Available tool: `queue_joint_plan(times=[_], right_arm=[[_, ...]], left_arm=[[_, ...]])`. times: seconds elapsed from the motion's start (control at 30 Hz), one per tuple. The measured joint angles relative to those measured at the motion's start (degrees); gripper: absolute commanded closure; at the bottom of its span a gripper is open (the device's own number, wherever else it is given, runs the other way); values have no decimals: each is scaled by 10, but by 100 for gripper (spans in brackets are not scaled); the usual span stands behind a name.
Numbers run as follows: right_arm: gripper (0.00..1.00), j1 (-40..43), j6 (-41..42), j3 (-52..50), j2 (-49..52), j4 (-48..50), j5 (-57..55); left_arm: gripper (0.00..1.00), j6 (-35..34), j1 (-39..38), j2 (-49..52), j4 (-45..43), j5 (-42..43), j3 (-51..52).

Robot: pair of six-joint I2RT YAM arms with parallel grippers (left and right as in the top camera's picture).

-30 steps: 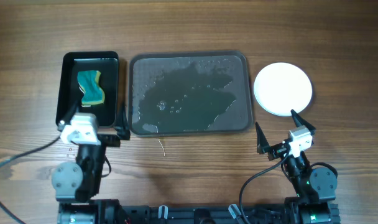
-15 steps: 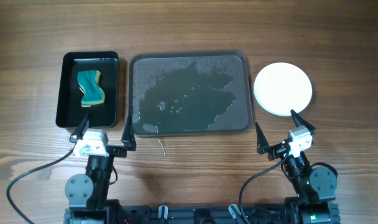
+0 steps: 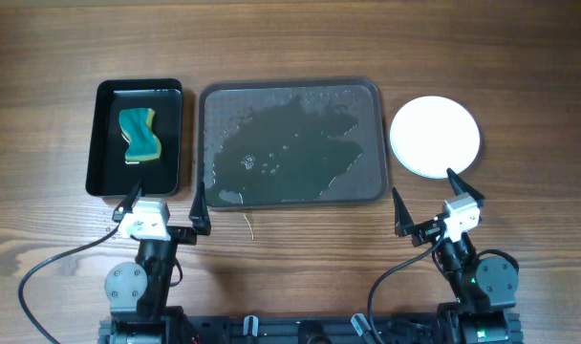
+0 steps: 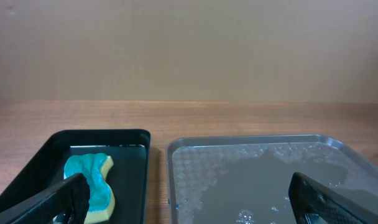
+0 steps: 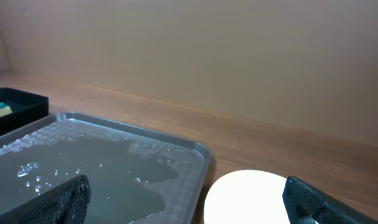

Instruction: Clean dirty plates on tray and stack at the side

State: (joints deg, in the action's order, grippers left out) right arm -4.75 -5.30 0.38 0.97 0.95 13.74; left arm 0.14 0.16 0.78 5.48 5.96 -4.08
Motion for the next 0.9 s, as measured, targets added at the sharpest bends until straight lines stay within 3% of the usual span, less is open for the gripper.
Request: queue_joint_plan(times=[0.9], right_arm=[[0,0,0,0,0,0,0]], left_arm=[[0,0,0,0,-18,0,34]])
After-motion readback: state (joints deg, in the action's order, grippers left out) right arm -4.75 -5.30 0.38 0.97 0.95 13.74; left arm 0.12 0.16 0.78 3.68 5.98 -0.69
